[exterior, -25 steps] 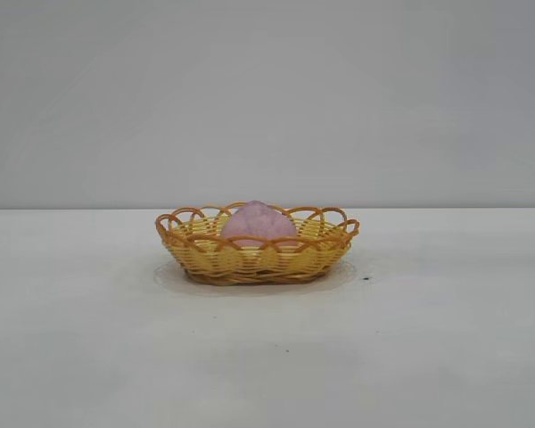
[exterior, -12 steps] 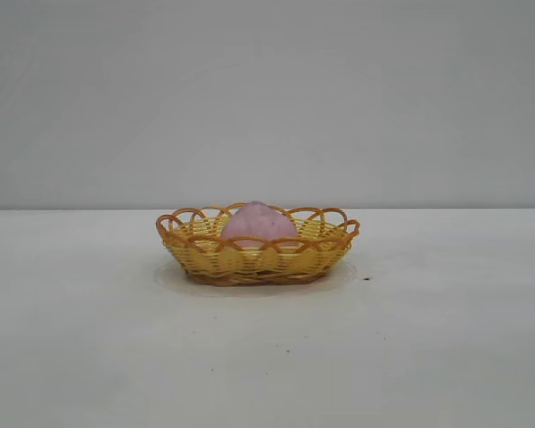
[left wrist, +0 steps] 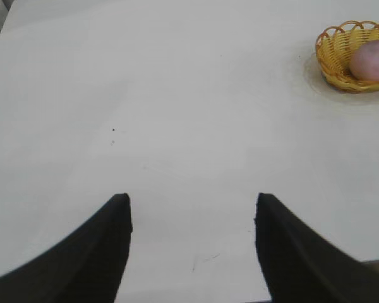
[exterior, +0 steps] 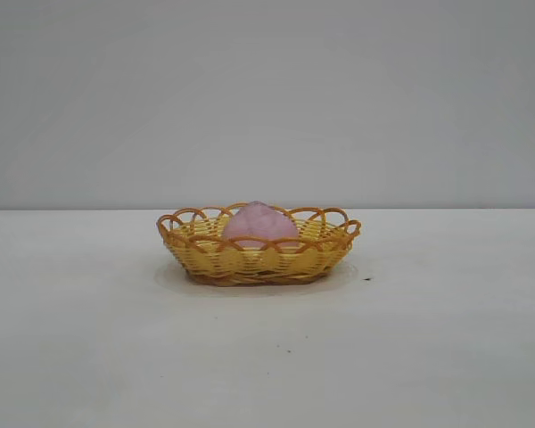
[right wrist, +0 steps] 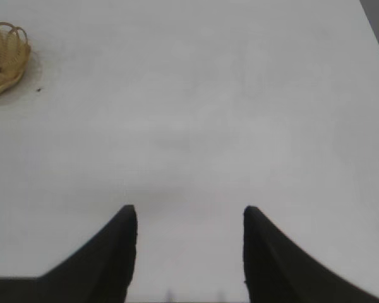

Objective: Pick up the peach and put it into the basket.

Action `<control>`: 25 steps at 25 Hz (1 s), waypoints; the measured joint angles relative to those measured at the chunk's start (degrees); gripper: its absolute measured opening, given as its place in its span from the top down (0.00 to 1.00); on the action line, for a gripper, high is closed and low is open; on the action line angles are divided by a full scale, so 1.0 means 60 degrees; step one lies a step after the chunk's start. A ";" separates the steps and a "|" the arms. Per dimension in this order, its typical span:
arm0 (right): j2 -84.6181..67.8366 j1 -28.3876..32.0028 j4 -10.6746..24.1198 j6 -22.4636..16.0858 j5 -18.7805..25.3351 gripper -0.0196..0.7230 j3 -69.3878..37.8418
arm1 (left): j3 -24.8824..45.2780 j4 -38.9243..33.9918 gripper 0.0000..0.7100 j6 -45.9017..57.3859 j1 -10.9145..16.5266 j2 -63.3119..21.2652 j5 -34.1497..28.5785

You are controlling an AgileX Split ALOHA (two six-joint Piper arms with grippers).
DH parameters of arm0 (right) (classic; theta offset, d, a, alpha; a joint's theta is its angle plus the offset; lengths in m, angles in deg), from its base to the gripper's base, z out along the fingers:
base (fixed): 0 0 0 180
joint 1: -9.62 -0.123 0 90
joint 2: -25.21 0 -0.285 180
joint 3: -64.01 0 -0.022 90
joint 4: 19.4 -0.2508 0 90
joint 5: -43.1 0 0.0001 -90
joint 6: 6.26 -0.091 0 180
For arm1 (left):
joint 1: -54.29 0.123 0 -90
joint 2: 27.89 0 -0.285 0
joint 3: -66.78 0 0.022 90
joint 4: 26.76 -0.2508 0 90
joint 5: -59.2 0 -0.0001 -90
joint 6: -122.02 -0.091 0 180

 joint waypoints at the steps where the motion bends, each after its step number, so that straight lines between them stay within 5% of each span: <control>1: -0.0171 -0.0046 -0.0006 0.0000 0.0000 0.56 0.0000 | 0.0000 0.0000 0.46 0.0000 0.0000 0.0000 0.0000; 25: -0.1076 -0.0085 -0.0006 0.0000 0.0000 0.56 0.0000 | 0.0000 0.0000 0.46 0.0000 0.0000 0.0000 0.0000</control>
